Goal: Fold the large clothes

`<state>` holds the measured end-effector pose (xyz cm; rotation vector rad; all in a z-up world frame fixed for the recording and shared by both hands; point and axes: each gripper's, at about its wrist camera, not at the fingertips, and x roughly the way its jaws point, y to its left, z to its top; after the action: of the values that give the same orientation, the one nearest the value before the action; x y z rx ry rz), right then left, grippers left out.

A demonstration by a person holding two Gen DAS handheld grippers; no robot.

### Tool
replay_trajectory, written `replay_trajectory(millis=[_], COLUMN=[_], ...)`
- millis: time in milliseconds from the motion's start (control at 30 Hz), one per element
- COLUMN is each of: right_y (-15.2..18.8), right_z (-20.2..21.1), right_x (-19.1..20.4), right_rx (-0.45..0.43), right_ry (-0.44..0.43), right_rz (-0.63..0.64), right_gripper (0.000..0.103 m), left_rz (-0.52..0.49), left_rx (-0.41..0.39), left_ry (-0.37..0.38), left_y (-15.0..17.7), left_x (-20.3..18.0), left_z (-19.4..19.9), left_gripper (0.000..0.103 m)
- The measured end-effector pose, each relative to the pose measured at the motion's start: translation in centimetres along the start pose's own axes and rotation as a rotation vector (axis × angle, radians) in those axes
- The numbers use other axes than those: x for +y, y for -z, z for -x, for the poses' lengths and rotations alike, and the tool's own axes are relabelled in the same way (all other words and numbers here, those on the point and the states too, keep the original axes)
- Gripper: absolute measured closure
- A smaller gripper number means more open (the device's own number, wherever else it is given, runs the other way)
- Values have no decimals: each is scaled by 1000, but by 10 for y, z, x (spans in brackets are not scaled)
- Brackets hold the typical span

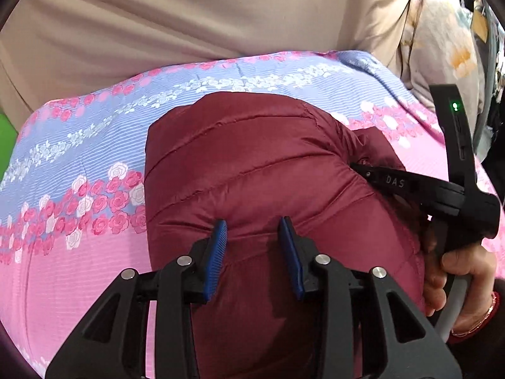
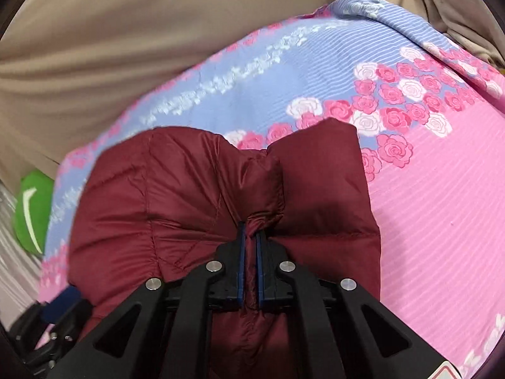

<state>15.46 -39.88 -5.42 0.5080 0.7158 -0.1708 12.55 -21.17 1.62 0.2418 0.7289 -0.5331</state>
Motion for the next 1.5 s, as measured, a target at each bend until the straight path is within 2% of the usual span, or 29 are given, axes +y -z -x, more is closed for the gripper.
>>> replay_trajectory(millis=[100,167,233,300,433,600,700,800,867,900,933,1000,1067,1133,1267,1333,1367,1400,1467,1500], right_y=[-5,-6,-4,7,50,98,109,109,108,109,112,125,136,147,141,132,126,121,107,101], right_z=[-1,26,54,93,130,106,91,93,107,114,128,148,142,124,129,145,155,162,175,175], right_x=[-1,-1,3,16,37,32,22,20,13,12,12,14,11,-2,-8,-12,-14,-18,-26,-31], right_rx=[28,-2,-23,-22,29,123,113,113,128,123,106,80,109,151,169,144,111,86,22,11], right_ry=[-6,-10,-54,-92,-96,-13,-38,-47,-61,-70,-82,-44,-9,-29,-47,-63,-67,-65,-59,-45], right_rz=[12,-9,2,87,243,289,262,247,181,169,174,223,241,218,187,160,145,132,88,72], right_gripper=[99,94,90,89,89,91,92,93,92,87,87,87,87,92,92,86,76,56,34,33], left_rz=[-2,-11,-16,-16,-17,-21,-16,-2,10,0,-17,-44,-64,-75,-36,11,38,64,119,140], left_rx=[16,19,18,17,16,11,11,20,18,10,7,31,60,59,81,65,45,24,-14,-19], left_ry=[-26,-48,-60,-61,-67,-82,-96,-106,-54,-25,21,73,62,19,14,47,49,42,12,-1], left_y=[3,5,6,6,6,7,8,11,18,22,32,52,71,86,83,77,73,69,59,54], left_x=[-3,-4,-5,-5,-6,-6,-6,-4,-2,-3,-4,-9,-11,-12,-10,1,8,16,35,43], left_z=[-9,-10,-10,-10,-10,-9,-9,-4,20,31,48,62,59,51,52,65,71,77,83,82], left_gripper=[68,68,68,68,67,66,64,63,63,63,63,59,57,56,56,52,37,21,15,13])
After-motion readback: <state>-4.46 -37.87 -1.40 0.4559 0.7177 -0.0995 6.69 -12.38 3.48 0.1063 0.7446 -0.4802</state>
